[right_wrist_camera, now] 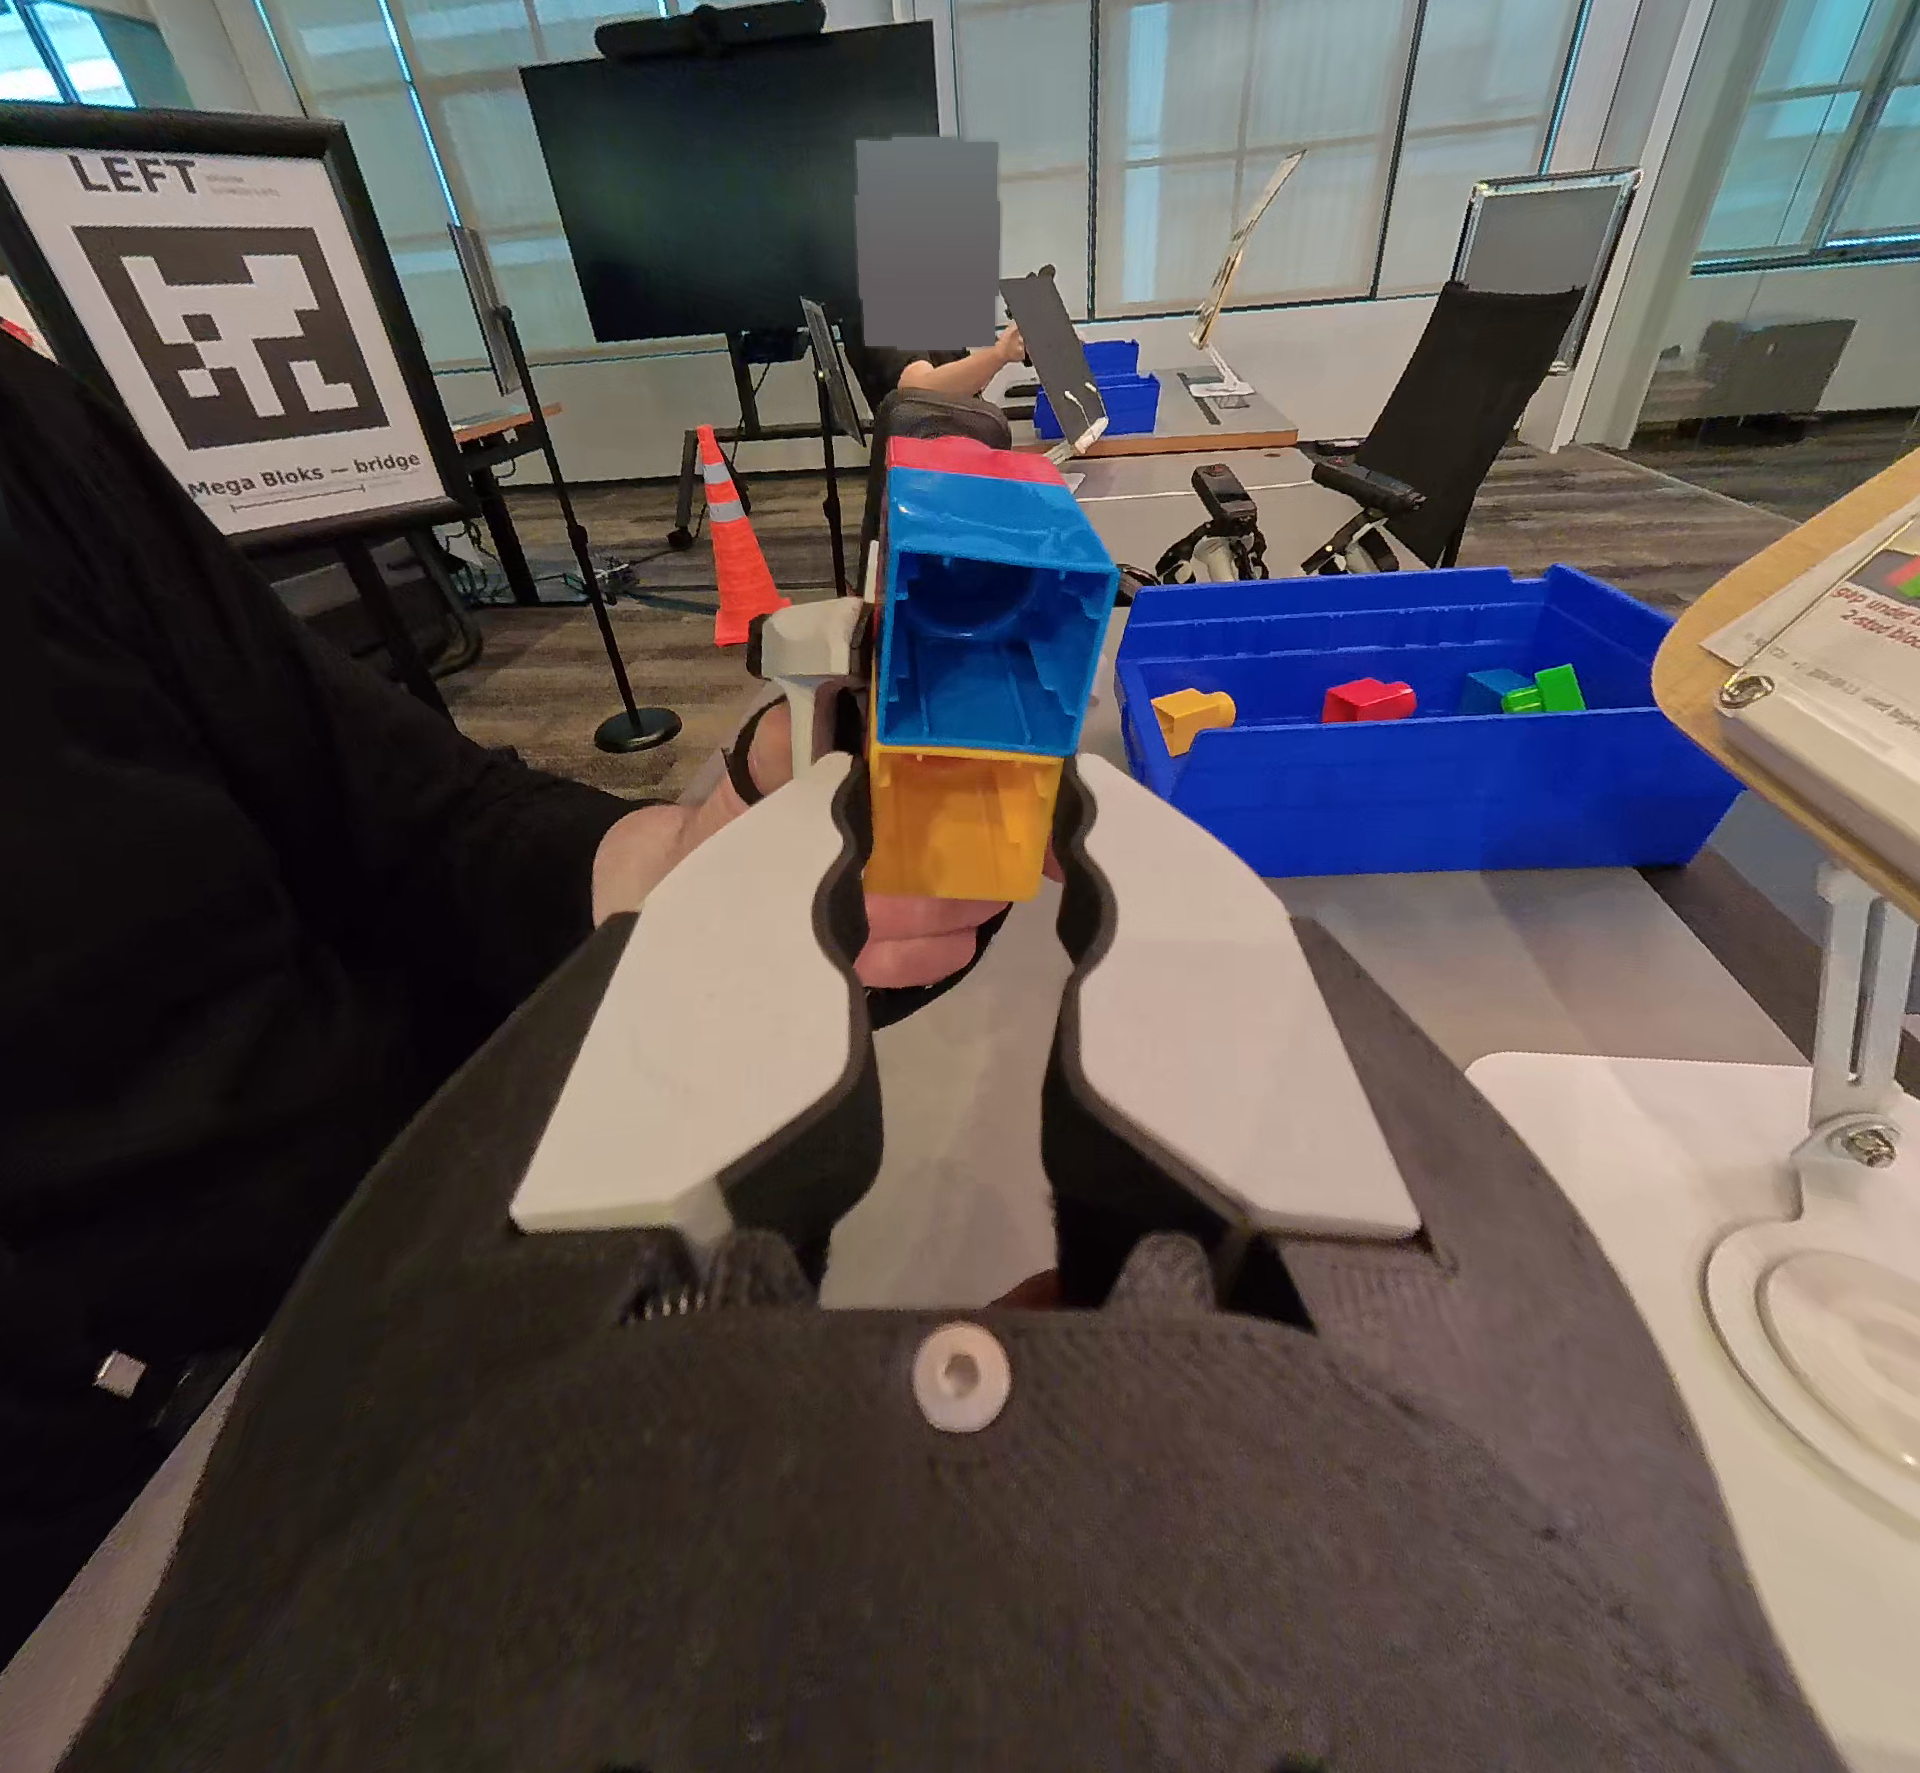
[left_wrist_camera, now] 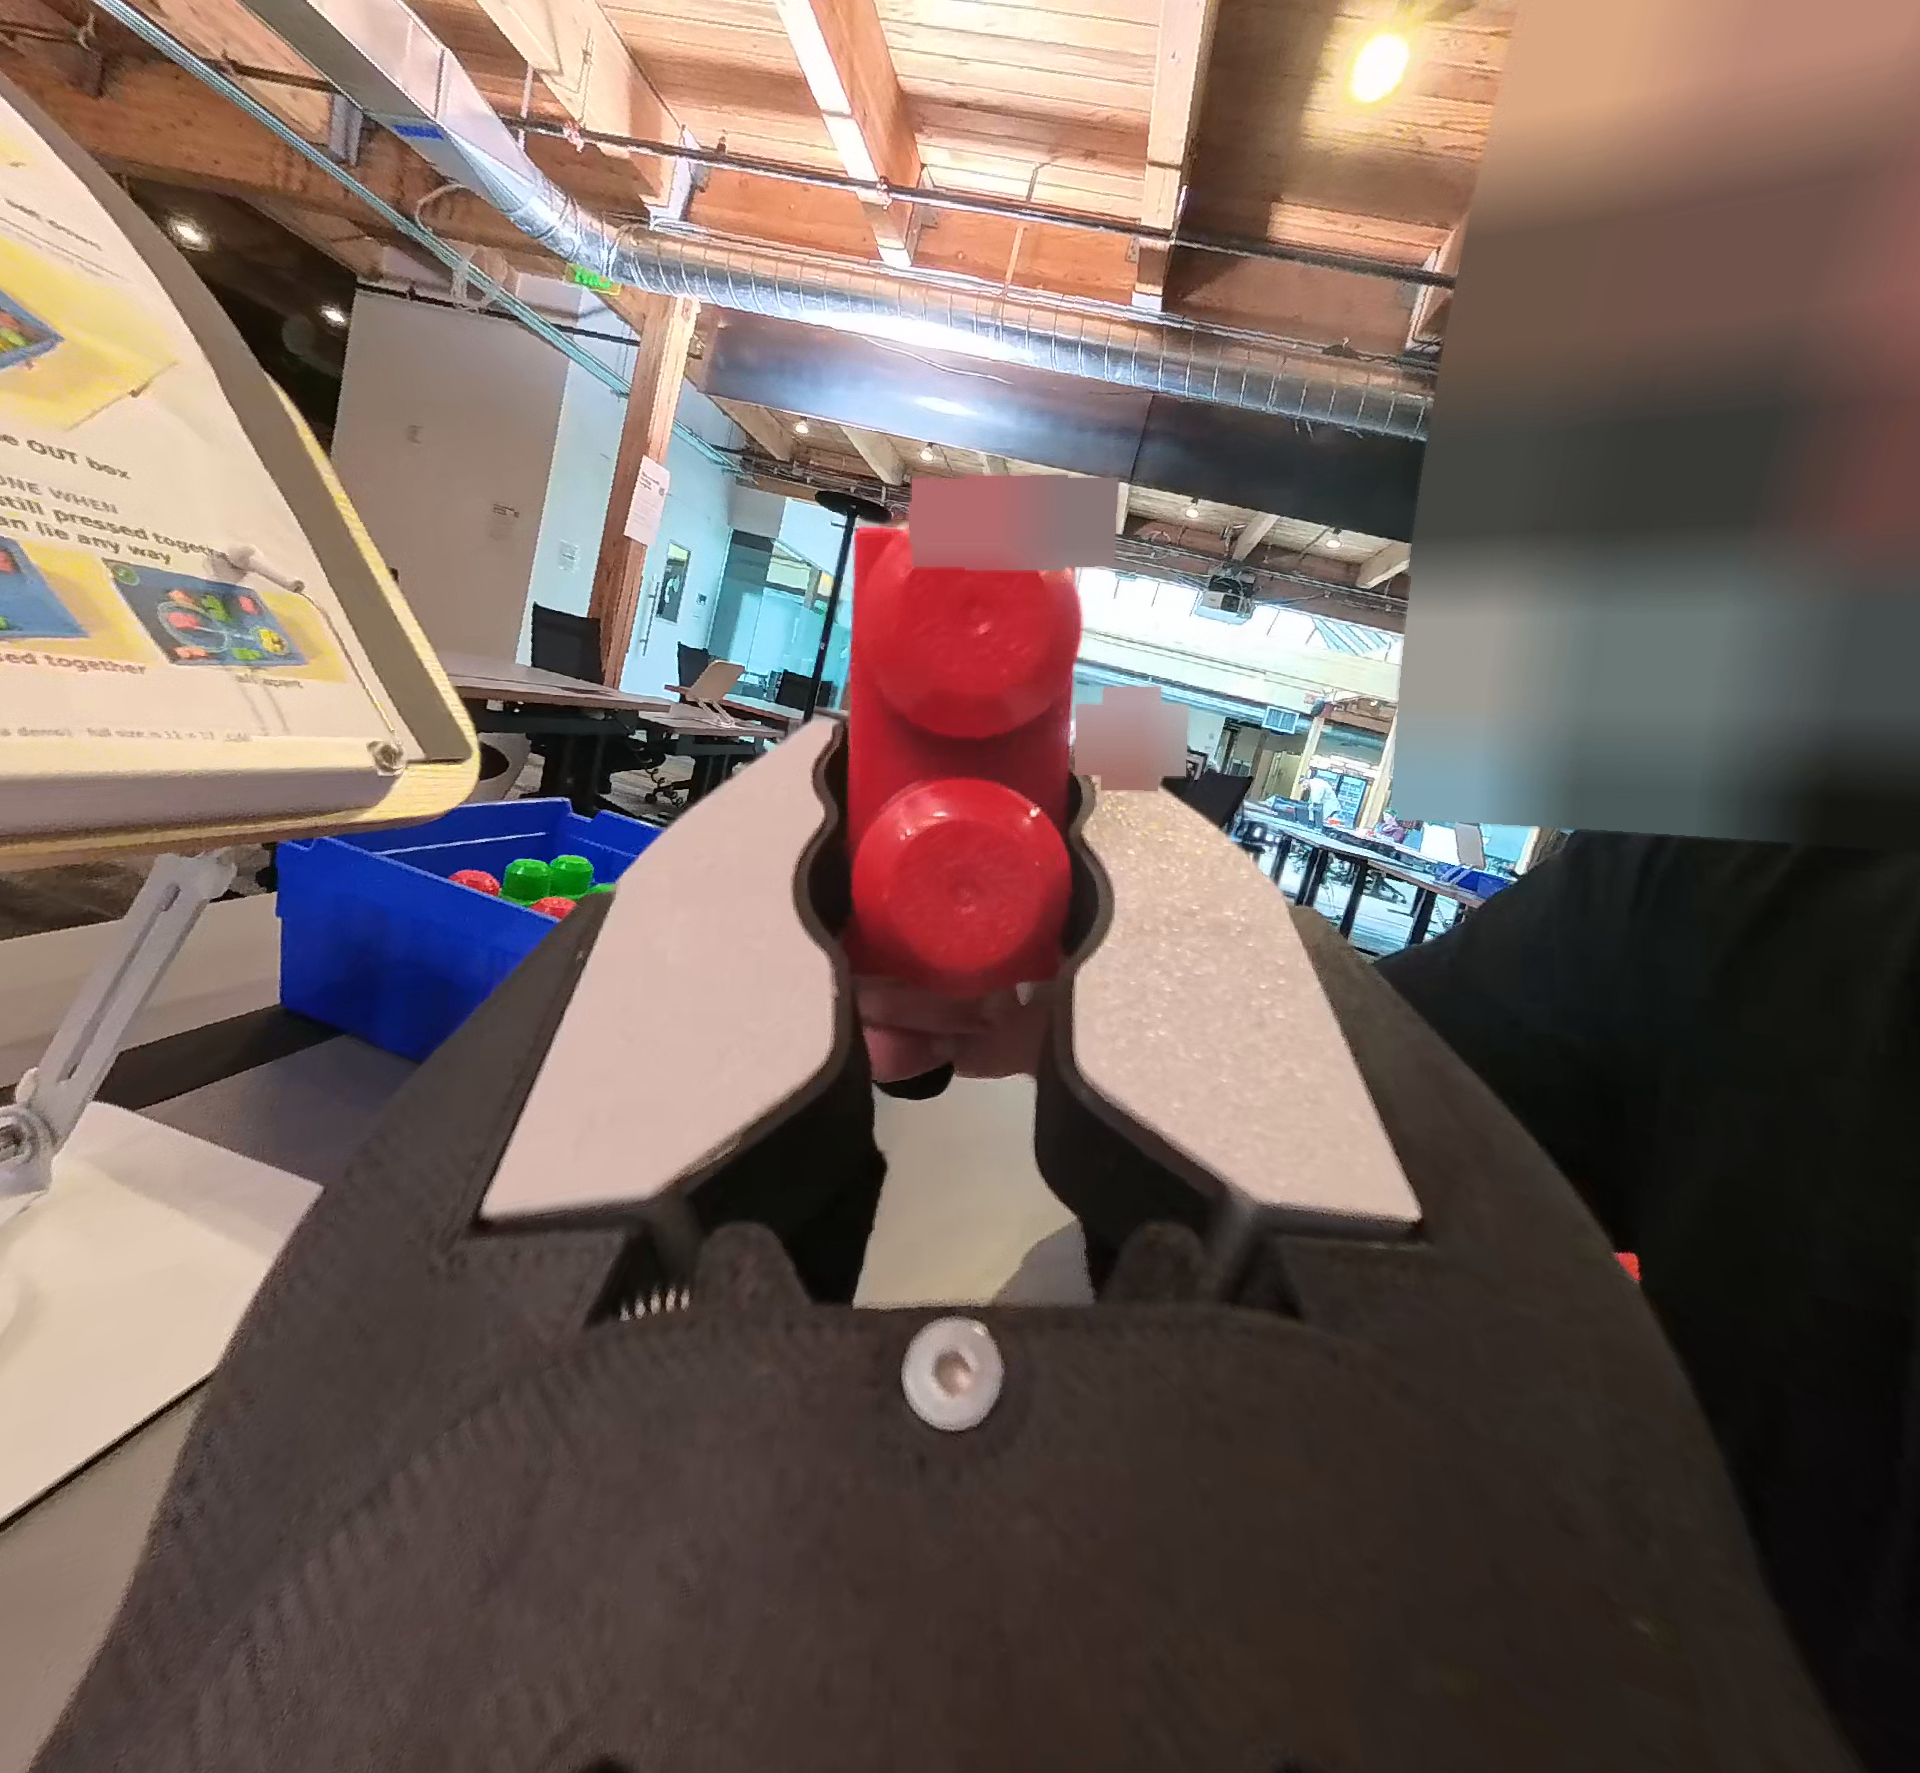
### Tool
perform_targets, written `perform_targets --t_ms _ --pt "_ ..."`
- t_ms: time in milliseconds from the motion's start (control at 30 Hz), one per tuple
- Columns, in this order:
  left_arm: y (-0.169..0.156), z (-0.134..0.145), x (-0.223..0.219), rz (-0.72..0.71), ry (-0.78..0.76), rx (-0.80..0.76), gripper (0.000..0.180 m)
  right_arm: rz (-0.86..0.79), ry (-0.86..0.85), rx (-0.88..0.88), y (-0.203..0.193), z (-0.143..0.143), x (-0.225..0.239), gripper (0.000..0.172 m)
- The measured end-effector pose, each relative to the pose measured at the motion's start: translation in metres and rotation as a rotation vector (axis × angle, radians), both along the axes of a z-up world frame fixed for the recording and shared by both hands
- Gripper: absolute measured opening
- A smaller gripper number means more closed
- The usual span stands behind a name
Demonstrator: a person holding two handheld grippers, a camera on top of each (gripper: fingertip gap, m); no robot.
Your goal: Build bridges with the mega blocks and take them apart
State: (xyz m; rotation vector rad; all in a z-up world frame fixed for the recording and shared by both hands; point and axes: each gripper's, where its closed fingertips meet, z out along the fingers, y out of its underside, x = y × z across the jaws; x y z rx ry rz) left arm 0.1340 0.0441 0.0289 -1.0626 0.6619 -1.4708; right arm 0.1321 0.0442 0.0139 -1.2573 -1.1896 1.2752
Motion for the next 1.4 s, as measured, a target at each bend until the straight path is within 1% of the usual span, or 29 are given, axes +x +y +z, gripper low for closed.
perform_targets --t_ms 100,167,233,267,300,333,467,500,533,600,700,800,867,1000,1200,1267,1333,1367,1400 --pt "0.002 -0.001 0.0 -0.016 0.013 -0.014 0.036 -0.005 -0.006 0.044 0.002 0.0 0.001 0.037" --pt "-0.001 -0.002 0.003 -0.017 0.041 0.008 0.036 0.014 0.057 0.035 0.0 0.011 0.006 0.042" --pt "0.0 -0.006 0.005 0.004 0.077 0.028 0.036 0.002 0.083 0.037 0.002 0.018 0.01 0.047" --pt "-0.002 -0.007 0.008 -0.007 0.092 0.041 0.036 -0.001 0.095 0.035 0.002 0.021 0.011 0.047" --pt "-0.006 -0.009 0.013 -0.026 0.105 0.05 0.036 0.002 0.096 0.033 0.001 0.021 0.01 0.041" --pt "-0.007 -0.009 0.016 -0.028 0.109 0.053 0.036 0.003 0.104 0.037 0.0 0.021 0.01 0.038" --pt "-0.006 -0.012 0.017 -0.034 0.114 0.052 0.036 0.014 0.112 0.013 -0.001 0.02 0.01 0.036" --pt "-0.006 -0.011 0.016 -0.043 0.11 0.047 0.037 0.013 0.106 0.029 -0.001 0.019 0.01 0.035" --pt "-0.005 -0.008 0.012 -0.036 0.091 0.048 0.043 0.01 0.098 0.049 -0.002 0.02 0.01 0.035" --pt "-0.002 0.001 0.001 0.016 0.074 0.091 0.053 0.01 0.096 0.067 -0.003 0.023 0.014 0.035" --pt "-0.01 0.004 0.004 0.027 0.138 0.164 0.046 0.028 0.042 0.087 -0.005 0.019 0.013 0.035" --pt "-0.014 -0.002 0.011 0.01 0.184 0.168 0.036 0.069 0.021 0.078 -0.011 0.014 0.009 0.035" --pt "-0.014 -0.004 0.01 -0.011 0.189 0.154 0.036 0.068 0.017 0.079 -0.012 0.013 0.008 0.035" --pt "-0.015 -0.004 0.01 0.008 0.197 0.168 0.036 0.078 0.027 0.065 -0.014 0.013 0.007 0.035" --pt "-0.015 -0.01 0.013 0.022 0.241 0.178 0.036 0.079 -0.028 0.09 -0.014 0.009 0.008 0.035" --pt "-0.009 -0.009 0.011 0.024 0.209 0.131 0.036 0.064 -0.017 0.071 -0.01 0.008 0.007 0.036" --pt "-0.001 -0.013 0.01 -0.02 0.201 0.04 0.036 0.035 -0.006 0.044 -0.001 0.006 0.006 0.038" --pt "0.004 -0.014 0.008 -0.032 0.181 -0.019 0.036 0.021 -0.019 0.039 0.003 0.003 0.005 0.043" --pt "0.011 -0.014 0.005 -0.054 0.129 -0.1 0.036 0.009 -0.034 0.031 0.006 0.001 0.005 0.052"
